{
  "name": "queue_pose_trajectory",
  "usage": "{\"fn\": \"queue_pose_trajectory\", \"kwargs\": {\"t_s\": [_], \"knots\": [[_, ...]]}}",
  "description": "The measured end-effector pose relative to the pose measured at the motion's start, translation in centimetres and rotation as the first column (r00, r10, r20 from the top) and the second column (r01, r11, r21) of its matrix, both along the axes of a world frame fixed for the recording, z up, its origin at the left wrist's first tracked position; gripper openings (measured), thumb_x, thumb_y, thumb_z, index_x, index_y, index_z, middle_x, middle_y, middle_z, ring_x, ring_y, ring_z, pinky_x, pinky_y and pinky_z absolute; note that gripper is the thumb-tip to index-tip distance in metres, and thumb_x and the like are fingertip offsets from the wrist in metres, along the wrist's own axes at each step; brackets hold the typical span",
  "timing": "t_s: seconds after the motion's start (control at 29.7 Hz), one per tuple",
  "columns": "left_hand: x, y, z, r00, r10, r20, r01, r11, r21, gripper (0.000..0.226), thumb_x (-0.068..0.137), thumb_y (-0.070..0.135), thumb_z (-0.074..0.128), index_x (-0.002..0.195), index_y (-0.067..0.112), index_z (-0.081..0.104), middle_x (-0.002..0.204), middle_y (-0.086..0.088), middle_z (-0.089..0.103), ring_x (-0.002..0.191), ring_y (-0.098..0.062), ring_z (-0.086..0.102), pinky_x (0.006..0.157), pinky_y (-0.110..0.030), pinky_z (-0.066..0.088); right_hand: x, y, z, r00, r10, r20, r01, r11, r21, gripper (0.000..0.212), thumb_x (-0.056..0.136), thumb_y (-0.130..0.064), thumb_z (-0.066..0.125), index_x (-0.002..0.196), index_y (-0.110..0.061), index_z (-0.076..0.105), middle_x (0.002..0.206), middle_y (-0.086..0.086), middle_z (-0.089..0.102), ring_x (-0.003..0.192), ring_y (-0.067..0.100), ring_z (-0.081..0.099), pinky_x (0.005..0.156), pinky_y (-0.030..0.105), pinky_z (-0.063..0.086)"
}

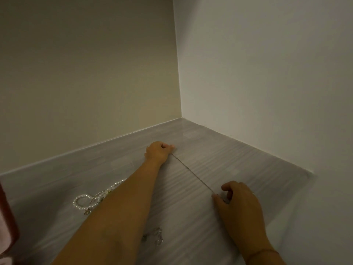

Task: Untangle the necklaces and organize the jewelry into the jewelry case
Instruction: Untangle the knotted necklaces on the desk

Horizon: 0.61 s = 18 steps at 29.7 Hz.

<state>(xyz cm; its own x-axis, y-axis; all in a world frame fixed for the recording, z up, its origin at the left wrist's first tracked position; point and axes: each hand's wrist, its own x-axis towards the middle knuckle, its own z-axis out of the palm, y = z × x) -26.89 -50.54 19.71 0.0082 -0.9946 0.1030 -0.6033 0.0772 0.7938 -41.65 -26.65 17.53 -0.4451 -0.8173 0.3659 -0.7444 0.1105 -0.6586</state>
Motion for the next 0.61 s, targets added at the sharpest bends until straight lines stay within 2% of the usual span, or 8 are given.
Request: {"fn": "queue_pose_trajectory", "kwargs": {"t_s": [0.1,0.2,0.3,0.37,0.47,0.54,0.61], "knots": [[0.6,2.0,1.6,0.997,-0.077,-0.001,0.077,0.997,0.013,0.023,0.083,0.040,0.070,0.079,0.018,0.071,0.091,0.002,0.069,0.093,-0.021,0.064,0.089,-0.036,0.051,-0.1,0.0,0.1,1.000,-0.009,0.025,0.009,1.000,0.025,0.028,0.085,-0.039,0.064,0.104,-0.021,0.055,0.084,-0.007,0.049,0.084,0.014,0.052,0.086,0.034,0.047],[1.9,6.1,3.3,0.980,-0.198,0.008,0.198,0.980,0.026,0.021,0.086,0.026,0.070,0.096,0.008,0.074,0.097,0.000,0.069,0.086,-0.012,0.060,0.076,-0.022,0.047,0.0,0.0,0.4,1.000,0.008,0.013,-0.008,1.000,0.008,0.035,0.084,-0.036,0.066,0.109,-0.014,0.059,0.091,0.000,0.054,0.089,0.020,0.055,0.085,0.037,0.047],[3.6,11.4,3.7,0.962,-0.273,0.025,0.272,0.961,0.046,0.020,0.083,0.023,0.072,0.096,0.007,0.074,0.098,-0.003,0.071,0.087,-0.011,0.061,0.080,-0.022,0.046,0.7,0.4,1.0,0.983,0.004,-0.186,-0.006,1.000,-0.011,0.035,0.080,-0.032,0.071,0.107,-0.012,0.063,0.102,0.008,0.059,0.097,0.027,0.056,0.084,0.041,0.043],[4.7,14.6,3.7,0.951,-0.308,0.032,0.306,0.950,0.054,0.020,0.082,0.023,0.074,0.097,0.009,0.074,0.099,-0.003,0.072,0.087,-0.010,0.063,0.083,-0.022,0.048,1.8,0.9,1.1,0.958,0.024,-0.285,-0.050,0.995,-0.084,0.030,0.071,-0.025,0.079,0.096,-0.013,0.067,0.094,0.009,0.061,0.089,0.031,0.058,0.077,0.041,0.043],[6.8,18.3,3.5,0.931,-0.358,0.076,0.351,0.932,0.084,0.015,0.083,0.021,0.073,0.097,0.014,0.074,0.097,-0.001,0.072,0.085,-0.008,0.063,0.081,-0.020,0.049,4.7,2.2,0.6,0.941,0.206,-0.269,-0.240,0.965,-0.102,0.021,0.069,-0.023,0.080,0.085,-0.017,0.069,0.086,0.003,0.061,0.083,0.025,0.059,0.076,0.039,0.046],[8.3,19.8,3.2,0.912,-0.375,0.166,0.361,0.926,0.109,0.017,0.085,0.018,0.071,0.101,0.017,0.073,0.098,0.004,0.071,0.086,-0.004,0.061,0.076,-0.011,0.045,6.5,3.0,0.1,0.909,0.350,-0.225,-0.364,0.931,-0.024,0.019,0.074,-0.028,0.075,0.089,-0.019,0.070,0.090,-0.001,0.060,0.088,0.020,0.056,0.082,0.040,0.047],[9.5,20.8,2.7,0.904,-0.369,0.218,0.348,0.929,0.127,0.021,0.084,0.018,0.072,0.105,0.018,0.071,0.096,0.008,0.068,0.086,-0.001,0.060,0.071,-0.004,0.043,7.7,3.4,-0.2,0.888,0.425,-0.175,-0.422,0.905,0.053,0.025,0.079,-0.036,0.071,0.099,-0.022,0.069,0.098,-0.003,0.058,0.095,0.015,0.053,0.090,0.036,0.043]]}}
